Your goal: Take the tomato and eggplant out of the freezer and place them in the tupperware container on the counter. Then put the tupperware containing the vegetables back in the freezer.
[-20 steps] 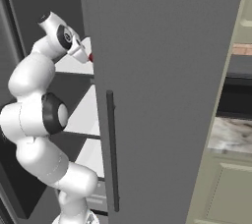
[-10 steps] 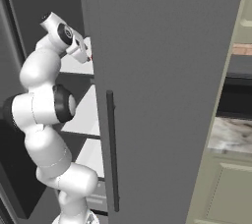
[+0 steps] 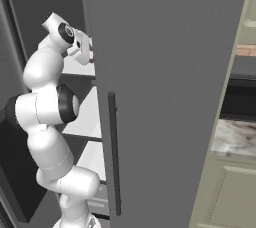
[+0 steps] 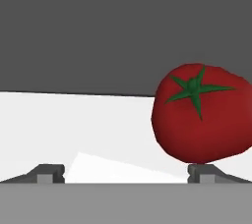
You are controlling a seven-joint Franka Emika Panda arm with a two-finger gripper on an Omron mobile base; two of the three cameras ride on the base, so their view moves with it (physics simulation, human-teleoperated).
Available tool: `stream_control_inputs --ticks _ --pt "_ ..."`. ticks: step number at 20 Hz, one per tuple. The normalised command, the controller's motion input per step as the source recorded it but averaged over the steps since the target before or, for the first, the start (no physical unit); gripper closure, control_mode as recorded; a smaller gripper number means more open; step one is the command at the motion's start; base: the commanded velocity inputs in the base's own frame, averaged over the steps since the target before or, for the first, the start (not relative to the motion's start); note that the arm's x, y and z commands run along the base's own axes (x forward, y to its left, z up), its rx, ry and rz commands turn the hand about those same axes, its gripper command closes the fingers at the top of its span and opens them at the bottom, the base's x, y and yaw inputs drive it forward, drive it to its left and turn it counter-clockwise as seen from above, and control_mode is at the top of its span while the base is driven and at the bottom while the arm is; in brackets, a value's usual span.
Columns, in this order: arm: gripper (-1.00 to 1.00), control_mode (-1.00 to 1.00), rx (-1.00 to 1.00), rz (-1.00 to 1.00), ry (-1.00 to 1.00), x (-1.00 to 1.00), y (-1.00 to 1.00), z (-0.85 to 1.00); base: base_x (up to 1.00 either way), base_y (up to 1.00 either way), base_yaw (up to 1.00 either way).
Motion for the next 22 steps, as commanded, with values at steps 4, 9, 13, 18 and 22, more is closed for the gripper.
stream_control_inputs --ticks 4,9,13,18,22 --pt "-1.00 -1.00 0.00 -0.14 0.00 0.00 -0.14 0.00 0.00 0.00 0.00" --pt "-1.00 -1.00 0.00 -0.13 0.00 0.03 -0.15 0.00 0.00 0.00 0.00" --pt "-1.00 -1.00 0.00 -0.14 0.00 -0.02 -0.19 0.00 0.00 0.00 0.00" --pt "-1.00 -1.00 0.00 -0.13 0.00 -0.09 -0.21 0.00 0.00 0.00 0.00" --pt "-1.00 -1.00 0.00 -0.12 0.00 -0.22 -0.21 0.00 0.00 0.00 0.00"
